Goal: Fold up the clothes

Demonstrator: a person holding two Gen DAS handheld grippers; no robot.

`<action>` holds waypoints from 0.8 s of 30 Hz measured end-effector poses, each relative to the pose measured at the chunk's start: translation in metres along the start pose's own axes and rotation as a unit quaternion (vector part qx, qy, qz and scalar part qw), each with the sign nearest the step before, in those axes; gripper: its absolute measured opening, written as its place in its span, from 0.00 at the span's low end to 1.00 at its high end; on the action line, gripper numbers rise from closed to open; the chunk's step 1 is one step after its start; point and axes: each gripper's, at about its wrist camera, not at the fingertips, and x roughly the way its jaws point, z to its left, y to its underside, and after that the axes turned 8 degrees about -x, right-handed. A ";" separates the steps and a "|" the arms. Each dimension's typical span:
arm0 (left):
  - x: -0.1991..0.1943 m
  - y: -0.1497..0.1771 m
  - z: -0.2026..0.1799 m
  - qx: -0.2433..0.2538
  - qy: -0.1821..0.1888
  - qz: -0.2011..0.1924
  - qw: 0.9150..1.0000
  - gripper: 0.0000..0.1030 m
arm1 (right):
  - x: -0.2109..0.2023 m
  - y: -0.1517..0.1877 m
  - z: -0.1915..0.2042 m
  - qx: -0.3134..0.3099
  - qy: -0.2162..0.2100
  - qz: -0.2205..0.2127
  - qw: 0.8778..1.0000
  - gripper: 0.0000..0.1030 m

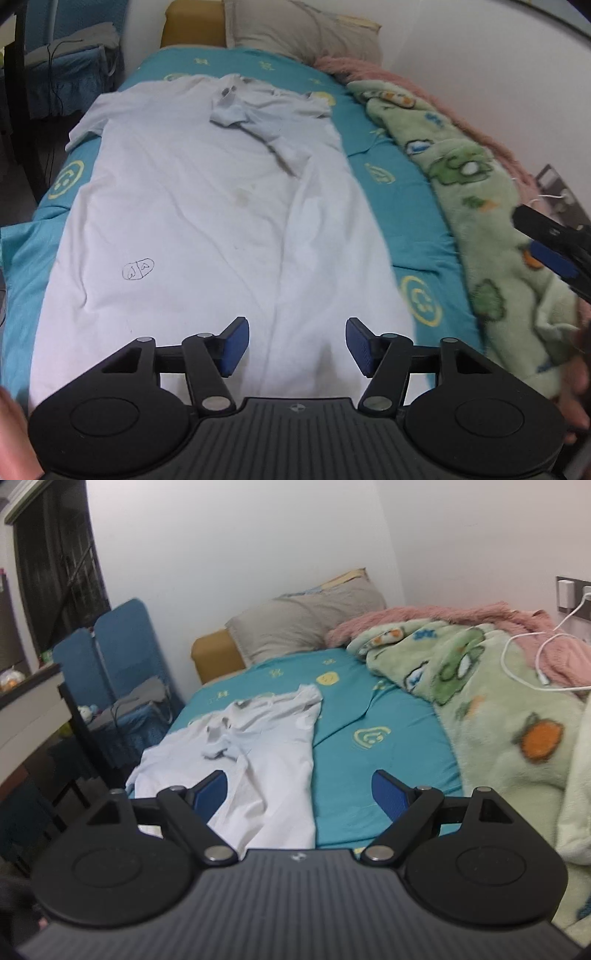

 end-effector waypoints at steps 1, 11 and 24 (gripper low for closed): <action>0.012 0.000 0.003 -0.003 -0.005 0.012 1.000 0.59 | 0.004 0.002 0.001 -0.001 0.000 0.007 1.000 0.84; 0.046 0.020 0.022 -0.031 0.029 0.085 0.995 0.17 | 0.014 0.007 0.001 0.020 -0.021 0.028 0.999 0.84; -0.005 0.064 -0.004 0.014 -0.035 0.076 0.996 0.03 | 0.010 0.005 0.005 0.013 -0.024 0.029 0.999 0.84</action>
